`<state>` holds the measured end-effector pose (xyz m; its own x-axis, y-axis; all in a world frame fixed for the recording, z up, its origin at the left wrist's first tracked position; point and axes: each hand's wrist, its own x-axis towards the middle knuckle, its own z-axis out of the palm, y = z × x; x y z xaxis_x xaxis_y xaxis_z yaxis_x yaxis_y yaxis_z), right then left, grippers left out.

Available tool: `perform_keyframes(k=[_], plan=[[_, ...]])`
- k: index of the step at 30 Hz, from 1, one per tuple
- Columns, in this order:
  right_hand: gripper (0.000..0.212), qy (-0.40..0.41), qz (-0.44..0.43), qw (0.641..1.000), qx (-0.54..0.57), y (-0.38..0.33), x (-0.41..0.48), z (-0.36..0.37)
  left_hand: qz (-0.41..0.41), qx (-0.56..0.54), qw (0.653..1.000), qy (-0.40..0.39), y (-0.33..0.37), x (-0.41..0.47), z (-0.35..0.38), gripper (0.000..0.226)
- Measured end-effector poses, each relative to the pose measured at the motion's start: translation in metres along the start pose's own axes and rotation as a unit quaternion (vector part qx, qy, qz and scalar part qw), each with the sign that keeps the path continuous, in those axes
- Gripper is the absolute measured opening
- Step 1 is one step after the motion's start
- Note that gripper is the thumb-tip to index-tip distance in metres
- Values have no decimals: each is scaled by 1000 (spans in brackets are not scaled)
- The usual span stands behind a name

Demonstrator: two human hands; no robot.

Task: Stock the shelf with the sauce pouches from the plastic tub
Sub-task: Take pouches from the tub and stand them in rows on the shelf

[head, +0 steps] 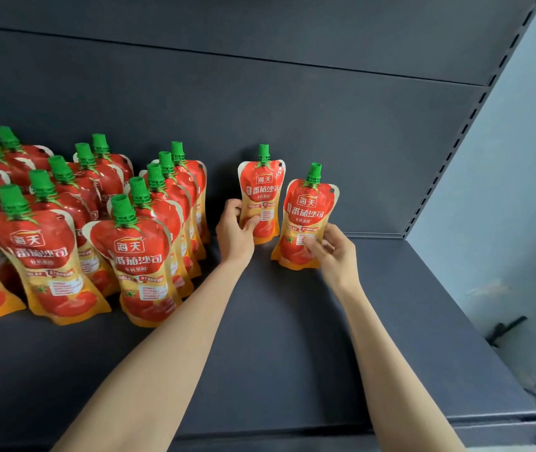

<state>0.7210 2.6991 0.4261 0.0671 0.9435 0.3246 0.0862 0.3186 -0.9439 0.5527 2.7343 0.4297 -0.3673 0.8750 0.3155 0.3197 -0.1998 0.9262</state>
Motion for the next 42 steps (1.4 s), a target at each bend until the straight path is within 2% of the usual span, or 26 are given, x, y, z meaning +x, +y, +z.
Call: perform_keyframes(k=[5,15,21,26,35,39,42], plan=[[17,-4,7,1000,1,1,0,1,1,-5,1000,8,0,1,-9,25],[15,-7,20,1000,4,0,-1,2,-50,-55,997,-27,-3,5,-10,42],[16,-7,21,1000,6,1,-1,2,-78,-73,992,-67,-4,12,-11,29],[16,-7,25,1000,1,1,-1,2,-90,-89,988,-84,-6,12,-13,35],[16,-7,29,1000,0,-3,-2,6,-96,-87,985,-110,-3,7,-19,38],[15,-14,25,1000,-5,-7,-4,17,-84,-60,990,-94,2,-7,-27,53],[15,-22,18,999,-16,-9,-6,32,-54,-54,994,-81,6,-24,-36,48]])
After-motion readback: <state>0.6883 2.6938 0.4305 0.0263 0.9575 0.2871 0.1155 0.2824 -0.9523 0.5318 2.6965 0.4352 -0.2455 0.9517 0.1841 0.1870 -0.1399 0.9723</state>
